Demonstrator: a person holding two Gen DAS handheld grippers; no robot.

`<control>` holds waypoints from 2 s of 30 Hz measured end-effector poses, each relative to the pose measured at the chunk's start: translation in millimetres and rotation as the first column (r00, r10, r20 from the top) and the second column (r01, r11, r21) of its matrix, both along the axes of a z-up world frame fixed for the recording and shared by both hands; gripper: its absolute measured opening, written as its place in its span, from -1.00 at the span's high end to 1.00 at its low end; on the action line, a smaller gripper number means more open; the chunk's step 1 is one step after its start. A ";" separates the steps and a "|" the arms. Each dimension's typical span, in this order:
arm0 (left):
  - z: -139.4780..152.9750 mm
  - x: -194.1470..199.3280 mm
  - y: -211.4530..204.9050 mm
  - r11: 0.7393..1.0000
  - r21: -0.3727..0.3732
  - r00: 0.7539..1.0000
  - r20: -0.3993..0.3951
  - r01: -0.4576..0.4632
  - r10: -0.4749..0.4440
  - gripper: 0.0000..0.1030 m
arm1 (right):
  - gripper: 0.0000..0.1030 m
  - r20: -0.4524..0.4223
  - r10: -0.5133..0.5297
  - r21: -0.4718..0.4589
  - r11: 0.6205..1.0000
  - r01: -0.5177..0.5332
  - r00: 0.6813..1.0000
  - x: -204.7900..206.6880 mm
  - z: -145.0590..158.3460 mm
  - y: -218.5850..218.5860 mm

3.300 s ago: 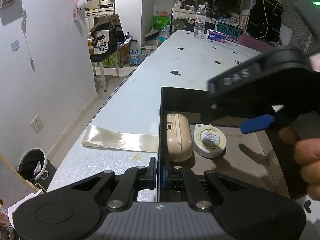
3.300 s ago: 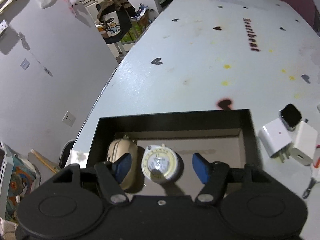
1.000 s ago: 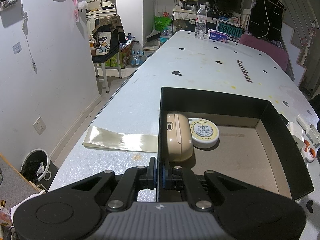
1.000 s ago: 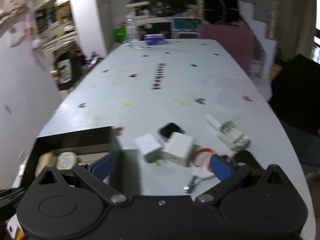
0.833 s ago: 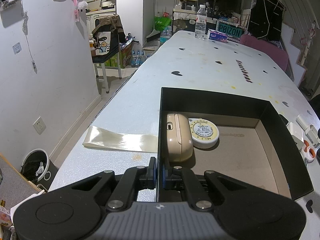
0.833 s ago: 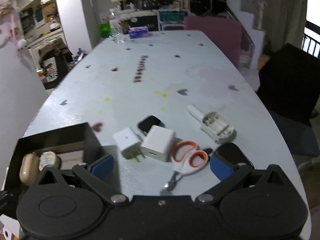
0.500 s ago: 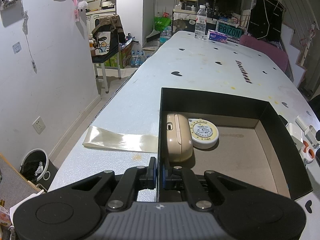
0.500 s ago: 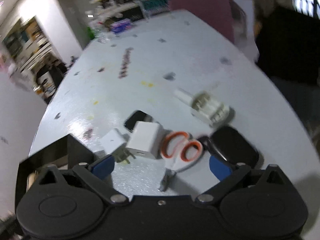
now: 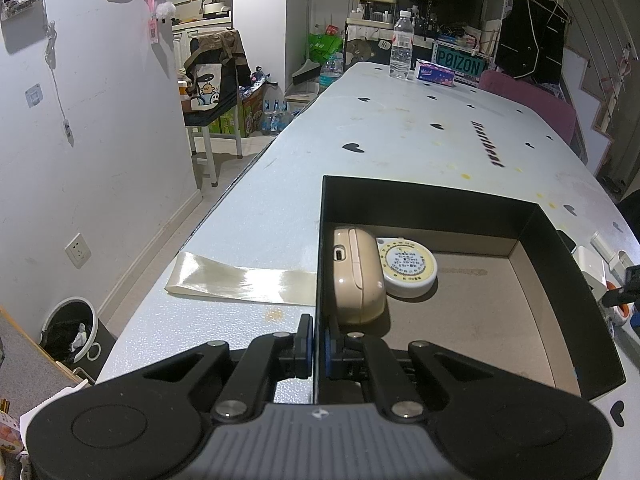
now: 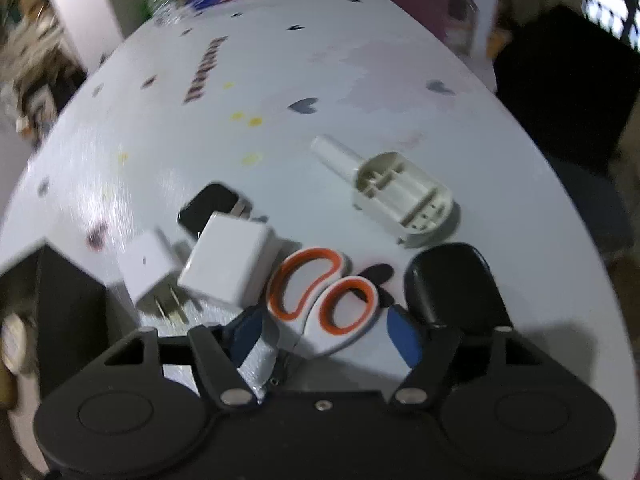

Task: Organize rigid objects
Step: 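Move the right tool to the orange-handled scissors and grasp them, then carry the scissors with the right tool into the black box and release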

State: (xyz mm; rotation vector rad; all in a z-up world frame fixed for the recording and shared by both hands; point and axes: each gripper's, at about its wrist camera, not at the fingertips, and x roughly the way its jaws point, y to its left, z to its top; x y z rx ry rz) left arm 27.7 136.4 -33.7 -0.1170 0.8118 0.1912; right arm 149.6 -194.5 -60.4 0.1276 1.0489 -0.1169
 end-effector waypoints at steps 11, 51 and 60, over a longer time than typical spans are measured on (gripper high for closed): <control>-0.1 -0.1 0.2 1.000 0.000 1.000 0.000 0.000 0.000 0.90 | -0.19 0.040 0.087 -0.025 0.996 -0.086 0.995 -8.7 7.5 5.2; 0.8 -0.5 -0.7 1.000 0.000 1.000 0.001 -0.001 0.001 0.90 | 0.38 -0.043 -0.265 0.506 0.826 0.250 0.963 -18.0 -1.4 -21.0; 0.7 -0.5 -0.8 1.000 0.002 1.000 0.001 0.000 0.000 0.90 | 0.55 -0.004 -0.188 0.367 0.913 0.176 0.982 -9.1 2.1 4.1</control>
